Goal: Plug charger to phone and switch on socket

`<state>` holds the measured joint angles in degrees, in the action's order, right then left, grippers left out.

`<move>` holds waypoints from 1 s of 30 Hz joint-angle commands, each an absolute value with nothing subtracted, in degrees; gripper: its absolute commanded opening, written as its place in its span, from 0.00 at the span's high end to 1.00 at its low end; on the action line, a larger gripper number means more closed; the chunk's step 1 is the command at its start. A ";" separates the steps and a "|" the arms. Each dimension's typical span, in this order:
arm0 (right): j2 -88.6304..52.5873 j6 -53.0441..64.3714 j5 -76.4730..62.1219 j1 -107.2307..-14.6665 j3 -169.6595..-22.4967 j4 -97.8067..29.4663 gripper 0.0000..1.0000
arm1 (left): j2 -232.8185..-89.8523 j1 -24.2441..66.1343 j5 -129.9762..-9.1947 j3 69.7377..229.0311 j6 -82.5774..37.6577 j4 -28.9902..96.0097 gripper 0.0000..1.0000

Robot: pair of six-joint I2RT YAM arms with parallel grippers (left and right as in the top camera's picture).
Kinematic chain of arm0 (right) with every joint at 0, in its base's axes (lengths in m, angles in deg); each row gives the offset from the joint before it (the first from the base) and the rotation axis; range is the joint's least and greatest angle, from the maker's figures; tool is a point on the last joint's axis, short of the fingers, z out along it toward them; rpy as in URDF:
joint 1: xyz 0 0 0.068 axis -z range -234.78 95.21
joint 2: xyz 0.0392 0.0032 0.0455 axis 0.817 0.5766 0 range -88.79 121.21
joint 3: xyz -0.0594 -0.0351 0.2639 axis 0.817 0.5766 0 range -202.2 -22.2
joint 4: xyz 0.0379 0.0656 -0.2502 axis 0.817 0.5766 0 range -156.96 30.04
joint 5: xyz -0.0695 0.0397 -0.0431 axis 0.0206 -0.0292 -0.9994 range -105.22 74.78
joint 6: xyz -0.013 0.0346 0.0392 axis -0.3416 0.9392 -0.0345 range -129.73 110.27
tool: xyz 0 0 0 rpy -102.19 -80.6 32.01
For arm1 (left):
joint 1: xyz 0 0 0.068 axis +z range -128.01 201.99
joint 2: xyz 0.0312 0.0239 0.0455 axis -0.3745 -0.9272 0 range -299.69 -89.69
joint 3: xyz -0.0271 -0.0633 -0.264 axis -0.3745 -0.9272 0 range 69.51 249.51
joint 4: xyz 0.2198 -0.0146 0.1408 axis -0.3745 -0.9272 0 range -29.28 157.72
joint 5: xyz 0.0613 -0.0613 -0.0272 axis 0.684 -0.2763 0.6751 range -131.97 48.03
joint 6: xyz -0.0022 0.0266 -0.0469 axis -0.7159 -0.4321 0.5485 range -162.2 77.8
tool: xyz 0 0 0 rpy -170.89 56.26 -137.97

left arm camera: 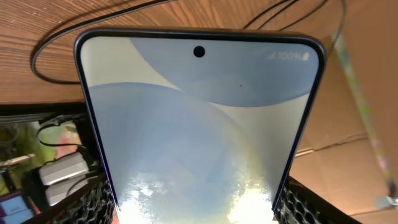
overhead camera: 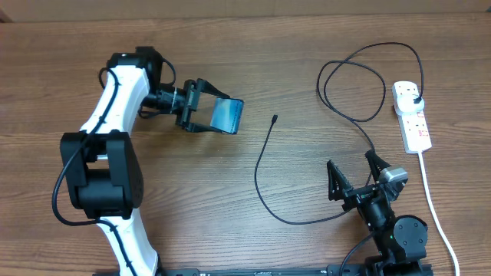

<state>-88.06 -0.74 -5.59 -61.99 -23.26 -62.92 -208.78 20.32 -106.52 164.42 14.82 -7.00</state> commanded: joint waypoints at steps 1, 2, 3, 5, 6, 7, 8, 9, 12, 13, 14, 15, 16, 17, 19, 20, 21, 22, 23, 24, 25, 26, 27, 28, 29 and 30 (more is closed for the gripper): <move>-88.63 -0.85 -6.12 -61.79 -22.65 -63.38 0.00 | -209.06 18.46 -104.80 166.00 16.19 -7.02 0.34; -88.63 -0.83 -6.12 -61.79 -22.65 -63.38 0.00 | -209.06 18.03 -103.92 166.00 16.35 -7.05 0.34; -88.63 -0.85 -6.12 -61.79 -22.65 -63.38 0.00 | -209.06 17.50 -102.92 166.00 16.59 -7.05 0.35; -88.63 -0.85 -6.12 -61.79 -22.65 -63.36 0.00 | -209.06 16.54 -101.21 166.00 16.89 -7.05 0.35; -88.63 -0.85 -6.12 -61.79 -22.65 -63.36 0.00 | -209.06 16.13 -100.36 166.00 17.00 -7.02 0.35; -88.63 -0.83 -6.07 -61.79 -22.65 -63.40 0.00 | -209.06 15.64 -99.40 166.00 17.00 -7.00 0.35; -88.63 -0.83 -6.09 -61.79 -22.65 -63.43 0.00 | -209.06 15.19 -98.22 166.00 17.00 -7.00 0.35; -88.63 -0.81 -5.96 -61.81 -22.65 -63.40 0.00 | -209.06 14.81 -96.80 166.00 17.00 -7.00 0.35; -88.63 -0.81 -3.08 -61.79 -22.67 -63.45 0.00 | -209.06 13.87 -92.45 166.00 17.00 -7.02 0.35; -88.63 -0.81 -2.38 -61.79 -22.65 -63.58 0.00 | -209.06 13.66 -91.11 166.00 17.00 -7.02 0.35; -88.63 -0.74 -1.37 -61.79 -22.65 -63.64 0.00 | -209.06 13.42 -89.82 166.00 17.02 -7.02 0.35; -88.63 0.09 -0.89 -61.79 -22.65 -63.64 0.00 | -209.06 13.28 -88.82 166.00 17.18 -7.02 0.36; -88.63 2.71 -0.96 -61.79 -22.65 -63.60 0.00 | -209.06 13.11 -87.53 166.00 17.29 -7.00 0.36; -88.63 5.20 -0.96 -61.79 -22.67 -63.60 0.00 | -209.06 13.02 -86.13 166.00 17.81 -7.02 0.37; -88.63 10.52 -0.94 -61.79 -22.67 -63.60 0.00 | -209.06 12.96 -82.74 166.00 19.23 -7.00 0.37; -88.63 12.24 -0.87 -61.79 -22.67 -63.58 0.00 | -209.06 12.96 -81.15 166.00 19.82 -7.00 0.37; -88.63 13.49 -0.26 -61.79 -22.67 -63.60 0.00 | -209.06 12.96 -79.40 166.00 20.54 -7.00 0.37; -88.63 14.06 0.68 -61.79 -22.69 -63.62 0.00 | -209.06 12.96 -77.74 166.00 21.16 -7.00 0.38; -88.61 14.32 2.61 -61.79 -22.69 -63.62 0.00 | -209.06 12.96 -75.18 166.00 21.66 -6.94 0.38; -88.54 14.54 3.57 -61.79 -22.72 -63.67 0.00 | -209.06 12.96 -74.02 166.00 21.64 -6.81 0.37; -88.39 15.17 4.29 -61.79 -22.89 -63.53 0.00 | -209.06 12.96 -72.65 166.00 21.66 -6.81 0.37; -88.08 16.18 4.79 -61.79 -23.09 -63.25 0.00 | -209.06 12.96 -71.44 166.00 21.70 -6.76 0.37; -87.69 17.16 5.38 -61.79 -23.35 -63.21 0.00 | -209.06 13.04 -70.66 166.00 21.68 -6.61 0.37; -87.06 17.99 5.91 -61.79 -23.76 -63.21 0.00 | -209.06 13.09 -69.89 166.00 21.66 -6.54 0.37; -86.29 18.65 6.63 -61.79 -24.31 -63.21 0.00 | -209.06 13.13 -69.26 166.00 21.66 -6.32 0.37; -85.42 18.80 7.44 -61.79 -24.92 -63.21 0.00 | -209.06 13.13 -68.67 166.00 21.66 -6.11 0.37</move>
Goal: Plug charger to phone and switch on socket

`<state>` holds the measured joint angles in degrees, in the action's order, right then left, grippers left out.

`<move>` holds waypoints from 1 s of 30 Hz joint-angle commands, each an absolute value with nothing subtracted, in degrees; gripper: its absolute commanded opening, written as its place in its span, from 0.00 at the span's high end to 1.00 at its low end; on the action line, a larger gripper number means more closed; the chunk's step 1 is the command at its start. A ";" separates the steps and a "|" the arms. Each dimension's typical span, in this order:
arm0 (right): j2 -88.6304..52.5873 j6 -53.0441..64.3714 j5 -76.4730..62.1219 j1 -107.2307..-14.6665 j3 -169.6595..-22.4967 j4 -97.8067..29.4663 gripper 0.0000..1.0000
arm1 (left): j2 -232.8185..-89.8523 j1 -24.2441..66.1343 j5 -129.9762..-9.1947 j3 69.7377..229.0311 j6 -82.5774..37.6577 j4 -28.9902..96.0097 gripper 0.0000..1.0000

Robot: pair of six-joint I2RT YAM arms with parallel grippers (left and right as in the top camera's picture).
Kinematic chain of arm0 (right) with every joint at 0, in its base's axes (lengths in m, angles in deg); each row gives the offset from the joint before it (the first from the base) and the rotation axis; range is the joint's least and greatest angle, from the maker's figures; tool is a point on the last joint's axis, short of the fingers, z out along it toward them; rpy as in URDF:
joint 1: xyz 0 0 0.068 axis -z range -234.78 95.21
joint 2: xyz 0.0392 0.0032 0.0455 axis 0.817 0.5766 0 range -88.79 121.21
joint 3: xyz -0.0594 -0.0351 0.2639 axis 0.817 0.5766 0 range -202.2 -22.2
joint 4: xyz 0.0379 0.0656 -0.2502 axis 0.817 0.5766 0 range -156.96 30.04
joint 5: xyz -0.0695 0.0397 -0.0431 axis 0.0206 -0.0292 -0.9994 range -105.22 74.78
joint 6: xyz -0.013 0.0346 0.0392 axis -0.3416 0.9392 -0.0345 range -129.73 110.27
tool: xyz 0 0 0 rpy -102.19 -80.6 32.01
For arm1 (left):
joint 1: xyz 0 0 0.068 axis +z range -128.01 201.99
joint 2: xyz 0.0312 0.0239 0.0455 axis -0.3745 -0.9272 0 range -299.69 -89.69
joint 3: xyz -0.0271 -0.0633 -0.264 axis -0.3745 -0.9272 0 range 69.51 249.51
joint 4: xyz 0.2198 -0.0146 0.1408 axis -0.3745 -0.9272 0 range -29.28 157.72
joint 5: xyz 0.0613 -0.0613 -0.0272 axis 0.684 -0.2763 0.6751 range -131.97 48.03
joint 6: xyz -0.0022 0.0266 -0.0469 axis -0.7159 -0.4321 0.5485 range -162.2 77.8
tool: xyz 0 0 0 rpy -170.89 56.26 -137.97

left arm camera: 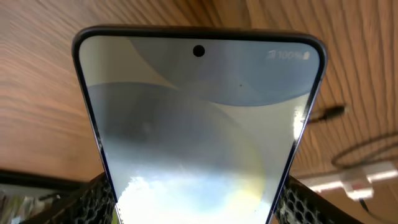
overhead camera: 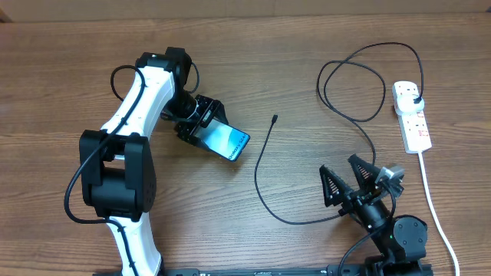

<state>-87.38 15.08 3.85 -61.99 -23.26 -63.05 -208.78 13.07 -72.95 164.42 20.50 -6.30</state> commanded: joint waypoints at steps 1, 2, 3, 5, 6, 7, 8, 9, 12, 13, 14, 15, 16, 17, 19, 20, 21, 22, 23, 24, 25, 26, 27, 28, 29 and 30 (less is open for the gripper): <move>-84.39 18.80 8.24 -61.79 -25.64 -63.21 0.00 | -209.06 13.11 -68.27 166.00 21.64 -5.91 0.37; -83.23 18.78 9.05 -61.79 -26.41 -63.21 0.00 | -209.06 13.11 -68.03 166.00 21.64 -5.69 0.37; -82.14 18.80 9.60 -61.79 -27.09 -63.21 0.00 | -209.06 13.11 -67.84 166.00 21.64 -5.56 0.36; -79.19 18.78 10.76 -61.79 -28.90 -63.19 0.00 | -209.06 13.11 -67.03 166.02 21.66 -5.41 0.36; -77.24 18.78 11.26 -61.79 -30.08 -63.21 0.00 | -209.06 13.11 -66.94 166.04 21.64 -5.43 0.36; -75.45 18.78 11.70 -61.79 -31.22 -63.19 0.00 | -209.06 13.11 -66.85 166.04 21.64 -5.45 0.36; -73.16 18.78 12.18 -61.79 -32.70 -63.19 0.00 | -209.06 13.11 -66.77 166.04 21.64 -5.47 0.36; -70.62 18.76 13.03 -61.79 -34.43 -63.19 0.00 | -209.06 13.11 -66.77 166.04 21.64 -5.49 0.36; -62.58 18.28 16.38 -61.79 -40.09 -63.10 0.00 | -209.06 13.11 -66.77 166.04 21.46 -5.49 0.35; -59.54 18.01 17.69 -61.79 -42.32 -62.55 0.00 | -209.06 13.11 -66.61 166.04 21.44 -5.52 0.36; -57.07 17.66 18.67 -61.79 -44.24 -61.83 0.00 | -209.06 13.11 -66.48 166.04 21.44 -5.52 0.36; -54.03 16.99 19.96 -61.79 -46.69 -60.32 0.00 | -209.06 13.11 -66.37 166.06 21.44 -5.52 0.36; -51.01 16.53 21.07 -61.79 -49.25 -58.44 0.00 | -209.06 13.11 -66.39 166.06 21.18 -5.52 0.36; -48.09 15.85 21.93 -61.79 -51.81 -56.19 0.00 | -209.06 13.11 -66.53 166.08 20.57 -5.52 0.36; -42.23 14.12 23.74 -61.83 -57.12 -51.14 0.00 | -209.06 13.07 -66.92 166.17 19.30 -5.54 0.36; -39.76 13.77 24.40 -61.83 -59.30 -48.96 0.00 | -209.06 13.00 -66.92 166.17 19.06 -5.58 0.37; -37.53 13.77 24.86 -61.83 -61.31 -46.88 0.00 | -209.06 12.96 -66.90 166.17 19.06 -5.63 0.37; -34.43 13.77 25.69 -61.83 -63.92 -44.34 0.00 | -209.06 12.96 -66.94 166.17 19.10 -5.63 0.37; -32.37 13.77 26.50 -61.83 -65.60 -42.84 0.00 | -209.06 12.96 -67.05 166.17 19.10 -5.60 0.37; -30.03 13.79 27.63 -61.83 -67.28 -41.39 0.00 | -209.06 12.96 -67.07 166.17 19.19 -5.58 0.37; -27.78 13.79 29.16 -61.86 -68.48 -40.61 0.00 | -209.06 12.96 -67.07 166.17 19.56 -5.58 0.37; -25.86 13.79 31.09 -61.86 -69.16 -40.67 0.00 | -209.06 12.96 -67.07 166.17 19.71 -5.58 0.37; -24.20 13.82 32.88 -61.86 -69.34 -40.96 0.00 | -209.06 12.96 -67.07 166.17 19.95 -5.58 0.37; -22.75 13.82 34.56 -61.86 -69.34 -41.37 0.00 | -209.06 12.96 -67.05 166.17 20.50 -5.60 0.37; -21.14 13.88 35.76 -61.86 -69.34 -41.70 0.00 | -209.06 12.96 -67.05 166.17 21.16 -5.60 0.37; -19.52 14.30 36.79 -61.86 -69.34 -42.01 0.00 | -209.06 12.96 -67.07 166.17 21.77 -5.60 0.37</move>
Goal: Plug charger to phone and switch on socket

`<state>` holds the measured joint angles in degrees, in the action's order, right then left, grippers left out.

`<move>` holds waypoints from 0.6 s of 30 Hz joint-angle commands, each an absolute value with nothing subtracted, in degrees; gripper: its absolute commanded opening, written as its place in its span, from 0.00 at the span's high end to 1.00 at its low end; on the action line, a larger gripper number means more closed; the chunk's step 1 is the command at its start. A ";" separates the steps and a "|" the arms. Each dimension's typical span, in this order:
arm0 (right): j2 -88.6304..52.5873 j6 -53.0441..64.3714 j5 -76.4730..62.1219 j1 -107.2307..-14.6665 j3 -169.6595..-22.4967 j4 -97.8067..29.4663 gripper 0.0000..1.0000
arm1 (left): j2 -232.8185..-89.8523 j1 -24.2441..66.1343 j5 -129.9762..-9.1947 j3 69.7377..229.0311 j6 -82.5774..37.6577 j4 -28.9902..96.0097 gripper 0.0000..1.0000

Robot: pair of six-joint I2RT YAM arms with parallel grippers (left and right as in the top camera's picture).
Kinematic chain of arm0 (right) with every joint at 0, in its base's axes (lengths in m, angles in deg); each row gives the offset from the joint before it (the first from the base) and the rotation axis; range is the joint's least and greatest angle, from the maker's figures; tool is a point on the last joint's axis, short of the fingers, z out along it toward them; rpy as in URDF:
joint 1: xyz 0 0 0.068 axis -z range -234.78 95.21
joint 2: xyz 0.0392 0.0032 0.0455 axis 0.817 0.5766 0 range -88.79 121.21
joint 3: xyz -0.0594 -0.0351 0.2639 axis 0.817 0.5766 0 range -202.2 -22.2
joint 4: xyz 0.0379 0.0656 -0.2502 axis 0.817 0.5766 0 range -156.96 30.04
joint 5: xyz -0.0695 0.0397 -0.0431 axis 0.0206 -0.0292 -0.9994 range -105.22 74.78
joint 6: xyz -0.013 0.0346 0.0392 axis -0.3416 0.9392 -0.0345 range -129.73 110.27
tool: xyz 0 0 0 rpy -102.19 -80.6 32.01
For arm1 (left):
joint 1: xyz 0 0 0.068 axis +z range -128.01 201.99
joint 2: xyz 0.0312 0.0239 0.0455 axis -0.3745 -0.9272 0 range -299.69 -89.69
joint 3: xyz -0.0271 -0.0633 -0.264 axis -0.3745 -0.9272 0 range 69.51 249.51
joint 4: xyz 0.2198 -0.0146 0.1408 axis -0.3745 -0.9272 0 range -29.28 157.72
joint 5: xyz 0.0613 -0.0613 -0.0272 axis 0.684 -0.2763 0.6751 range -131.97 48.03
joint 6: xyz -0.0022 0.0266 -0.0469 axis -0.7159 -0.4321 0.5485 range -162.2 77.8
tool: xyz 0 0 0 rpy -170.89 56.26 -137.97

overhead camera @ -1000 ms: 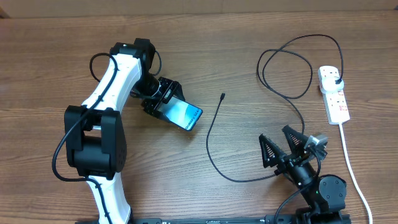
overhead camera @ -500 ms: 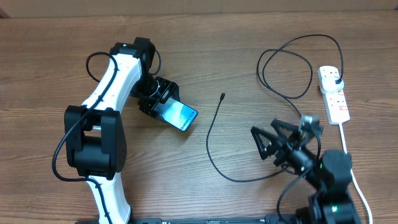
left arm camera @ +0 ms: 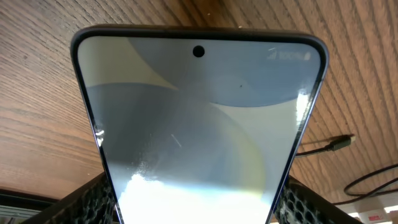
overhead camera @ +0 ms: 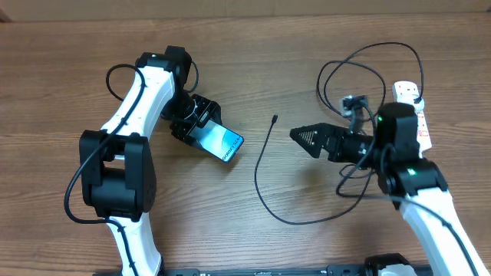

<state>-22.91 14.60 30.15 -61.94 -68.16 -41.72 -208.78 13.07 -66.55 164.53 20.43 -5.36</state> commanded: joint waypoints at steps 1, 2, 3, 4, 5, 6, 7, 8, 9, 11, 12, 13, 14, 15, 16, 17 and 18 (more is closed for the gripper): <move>-17.97 14.49 37.55 -61.86 -69.34 -42.29 0.00 | -209.06 12.96 -67.07 166.17 22.79 -5.58 0.36; -16.52 15.39 37.71 -61.86 -69.34 -42.75 0.00 | -209.06 12.96 -67.07 166.17 23.67 -5.56 0.36; -15.32 16.61 37.53 -61.86 -69.34 -43.14 0.00 | -209.06 12.96 -67.07 166.17 24.67 -5.54 0.35; -13.97 17.95 37.36 -61.86 -69.31 -44.08 0.00 | -209.06 12.96 -67.07 166.17 25.68 -5.54 0.35; -12.63 19.96 37.42 -61.86 -69.31 -45.55 0.00 | -209.06 12.96 -67.07 166.17 26.49 -5.54 0.35; -11.32 22.65 37.49 -61.86 -69.31 -47.03 0.00 | -209.06 12.96 -67.14 166.17 27.36 -5.56 0.35; -10.10 24.74 37.73 -61.86 -69.31 -48.41 0.00 | -209.06 12.91 -67.33 166.17 28.22 -5.58 0.36; -9.09 25.38 38.41 -61.86 -69.31 -49.72 0.00 | -209.06 12.91 -67.53 166.17 28.67 -5.58 0.36; -7.93 25.40 39.48 -61.88 -69.31 -51.45 0.00 | -209.06 12.89 -67.66 166.17 29.35 -5.60 0.36; -6.10 25.40 39.78 -62.25 -69.31 -53.81 0.00 | -209.06 12.83 -67.75 166.17 30.97 -5.97 0.35; -5.40 25.42 39.08 -62.64 -69.31 -54.70 0.01 | -209.06 12.72 -67.77 166.17 32.02 -6.28 0.35; -4.79 25.47 37.93 -63.15 -69.31 -55.10 0.02 | -209.06 12.54 -67.77 166.17 33.07 -6.54 0.35; -4.35 26.14 36.44 -63.82 -69.31 -55.36 0.03 | -209.06 12.39 -67.90 166.17 33.66 -6.63 0.35; -3.96 26.82 34.65 -64.59 -69.31 -55.36 0.03 | -209.06 12.17 -68.62 166.17 33.96 -6.61 0.35; -3.78 27.50 32.88 -65.46 -69.31 -55.36 0.04 | -209.06 11.86 -69.13 166.17 34.16 -6.59 0.35; -3.76 27.98 31.13 -66.31 -69.31 -55.32 0.04 | -209.06 11.64 -69.45 166.17 34.34 -6.56 0.35; -3.76 28.57 29.14 -67.45 -69.31 -55.36 0.06 | -209.06 11.38 -69.74 166.17 34.60 -6.61 0.35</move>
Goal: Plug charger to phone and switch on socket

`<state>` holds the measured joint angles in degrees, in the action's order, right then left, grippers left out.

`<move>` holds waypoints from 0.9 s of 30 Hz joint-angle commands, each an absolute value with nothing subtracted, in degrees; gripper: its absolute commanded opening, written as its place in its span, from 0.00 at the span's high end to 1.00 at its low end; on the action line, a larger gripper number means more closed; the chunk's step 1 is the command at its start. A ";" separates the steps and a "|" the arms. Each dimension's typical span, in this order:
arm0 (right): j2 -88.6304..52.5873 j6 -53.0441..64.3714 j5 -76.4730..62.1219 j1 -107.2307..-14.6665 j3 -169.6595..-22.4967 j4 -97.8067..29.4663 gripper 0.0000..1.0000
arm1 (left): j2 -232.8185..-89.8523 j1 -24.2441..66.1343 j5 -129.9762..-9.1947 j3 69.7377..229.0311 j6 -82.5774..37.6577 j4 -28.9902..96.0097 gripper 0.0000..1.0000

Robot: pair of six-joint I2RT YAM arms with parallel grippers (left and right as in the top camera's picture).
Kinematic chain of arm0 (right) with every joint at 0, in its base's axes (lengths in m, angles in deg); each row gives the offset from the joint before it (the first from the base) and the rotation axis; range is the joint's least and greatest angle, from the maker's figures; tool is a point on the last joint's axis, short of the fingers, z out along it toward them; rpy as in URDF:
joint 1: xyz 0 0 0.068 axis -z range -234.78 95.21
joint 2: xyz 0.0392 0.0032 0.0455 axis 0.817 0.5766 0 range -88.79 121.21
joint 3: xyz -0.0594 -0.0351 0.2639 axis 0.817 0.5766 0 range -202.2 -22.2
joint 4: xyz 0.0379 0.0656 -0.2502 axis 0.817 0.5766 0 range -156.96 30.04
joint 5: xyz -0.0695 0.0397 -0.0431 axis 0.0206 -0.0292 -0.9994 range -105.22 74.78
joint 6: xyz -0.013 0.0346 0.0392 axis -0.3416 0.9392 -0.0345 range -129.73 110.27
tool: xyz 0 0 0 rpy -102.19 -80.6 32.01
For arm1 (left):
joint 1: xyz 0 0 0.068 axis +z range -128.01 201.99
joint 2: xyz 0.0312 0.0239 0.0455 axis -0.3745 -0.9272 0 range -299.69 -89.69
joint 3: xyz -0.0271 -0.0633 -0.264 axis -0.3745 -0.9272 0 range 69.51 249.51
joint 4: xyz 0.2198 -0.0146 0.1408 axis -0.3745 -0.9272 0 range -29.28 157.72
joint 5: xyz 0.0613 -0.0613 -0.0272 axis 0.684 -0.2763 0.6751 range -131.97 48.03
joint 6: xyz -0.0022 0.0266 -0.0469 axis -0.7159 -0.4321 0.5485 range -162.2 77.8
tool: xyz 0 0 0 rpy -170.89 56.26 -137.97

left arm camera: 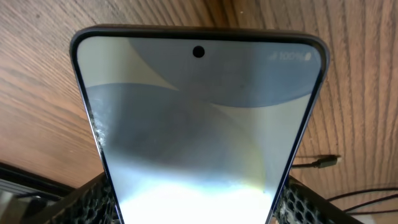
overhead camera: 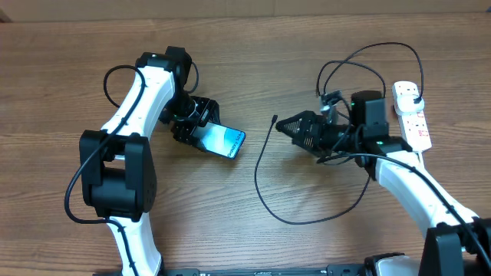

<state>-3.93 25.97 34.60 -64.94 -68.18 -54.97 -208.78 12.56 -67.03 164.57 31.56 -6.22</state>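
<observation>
A phone (overhead camera: 224,142) with a lit blue-grey screen is clamped at one end by my left gripper (overhead camera: 196,131), shut on it, left of the table's middle. In the left wrist view the phone (left arm camera: 198,118) fills the frame between the mesh fingers (left arm camera: 93,200). The black charger cable (overhead camera: 258,180) lies loose, its plug tip (overhead camera: 274,119) free on the table and also visible as the plug (left arm camera: 324,162) beyond the phone. My right gripper (overhead camera: 282,123) points left, just right of that tip; its opening does not show. The white socket strip (overhead camera: 412,116) lies far right.
The cable loops (overhead camera: 353,84) curl over the wooden table (overhead camera: 230,230) between my right arm and the socket strip, where the charger's mains plug (overhead camera: 411,96) sits. A white lead (overhead camera: 431,201) runs from the strip to the front edge.
My right gripper has shifted left and slightly back, from right of the table's middle to just beside the cable's plug tip. The phone stays in my left gripper, barely moved.
My left gripper first held the phone raised at the back left while my right arm sat folded at the front edge, gripper open. The phone then came down toward the middle. Later my right arm was over the cable loops, and now it is at the plug tip.
</observation>
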 commanded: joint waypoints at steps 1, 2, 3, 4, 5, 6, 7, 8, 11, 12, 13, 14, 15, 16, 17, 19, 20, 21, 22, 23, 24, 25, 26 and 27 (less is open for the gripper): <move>-3.76 29.92 27.35 -68.74 -69.31 -55.73 0.07 | -209.06 11.05 -69.94 166.17 34.88 -6.61 0.36; -3.76 31.06 26.10 -69.79 -69.31 -56.19 0.08 | -209.06 10.71 -69.96 166.17 35.25 -6.63 0.36; -3.76 32.42 24.46 -71.08 -69.31 -56.61 0.09 | -209.06 10.33 -69.96 166.17 35.71 -6.63 0.36; -3.76 33.90 22.78 -72.39 -69.31 -57.00 0.10 | -209.06 9.90 -69.91 166.17 36.28 -6.63 0.36; -3.76 35.28 21.51 -73.59 -69.31 -57.39 0.10 | -209.06 9.52 -70.00 166.17 36.52 -6.61 0.36; -3.74 36.66 20.27 -74.66 -69.31 -57.50 0.11 | -209.06 9.22 -70.11 166.17 36.78 -6.61 0.36; -3.74 38.16 18.89 -75.71 -69.31 -57.50 0.13 | -209.06 8.93 -70.11 166.17 37.20 -6.61 0.36; -3.74 39.06 17.91 -76.50 -69.31 -57.50 0.14 | -209.06 8.63 -70.11 166.17 37.42 -6.61 0.36; -3.74 42.16 15.39 -78.62 -69.31 -57.55 0.20 | -209.06 7.93 -70.15 166.17 37.79 -6.59 0.36; -3.74 43.28 14.76 -79.14 -69.31 -57.68 0.23 | -209.06 7.69 -70.20 166.17 37.96 -6.59 0.36; -3.74 44.09 14.30 -79.43 -69.31 -57.72 0.24 | -209.06 7.56 -70.24 166.17 38.20 -6.61 0.36; -3.74 44.55 13.84 -79.67 -69.31 -57.72 0.25 | -209.06 7.40 -70.55 166.17 38.27 -6.59 0.36; -3.74 44.53 13.69 -79.87 -69.31 -57.90 0.27 | -209.06 7.30 -70.63 166.17 38.55 -6.59 0.36; -3.74 44.53 13.42 -80.02 -69.31 -57.90 0.28 | -209.06 7.21 -71.01 166.17 38.84 -6.61 0.36; -3.74 44.50 13.27 -80.19 -69.31 -57.90 0.28 | -209.06 7.12 -71.60 166.17 38.86 -6.56 0.36; -3.67 44.53 13.25 -80.57 -69.31 -57.94 0.30 | -209.06 6.99 -72.43 166.17 38.84 -6.43 0.36; -3.54 44.53 13.18 -80.83 -69.31 -58.03 0.31 | -209.06 6.92 -72.82 166.17 38.84 -6.39 0.37; -3.37 44.53 13.18 -81.05 -69.31 -58.20 0.32 | -209.06 6.90 -73.13 166.17 38.84 -6.39 0.37; -2.82 44.81 13.32 -81.53 -69.31 -58.79 0.32 | -209.06 6.86 -73.17 166.17 38.84 -6.41 0.37; -2.36 45.51 13.29 -81.94 -69.31 -59.05 0.33 | -209.06 6.81 -73.17 166.17 38.86 -6.41 0.37; -1.99 45.64 13.29 -82.27 -69.31 -59.38 0.33 | -209.06 6.77 -73.15 166.17 38.86 -6.41 0.37; -1.53 45.81 13.29 -82.71 -69.31 -59.95 0.34 | -209.06 6.73 -73.17 166.17 38.86 -6.43 0.37; -1.14 45.81 13.32 -83.08 -69.31 -60.54 0.34 | -209.06 6.62 -73.17 166.17 38.86 -6.43 0.37; -0.68 46.08 13.47 -83.58 -69.31 -61.20 0.35 | -209.06 6.51 -73.15 166.17 38.86 -6.43 0.37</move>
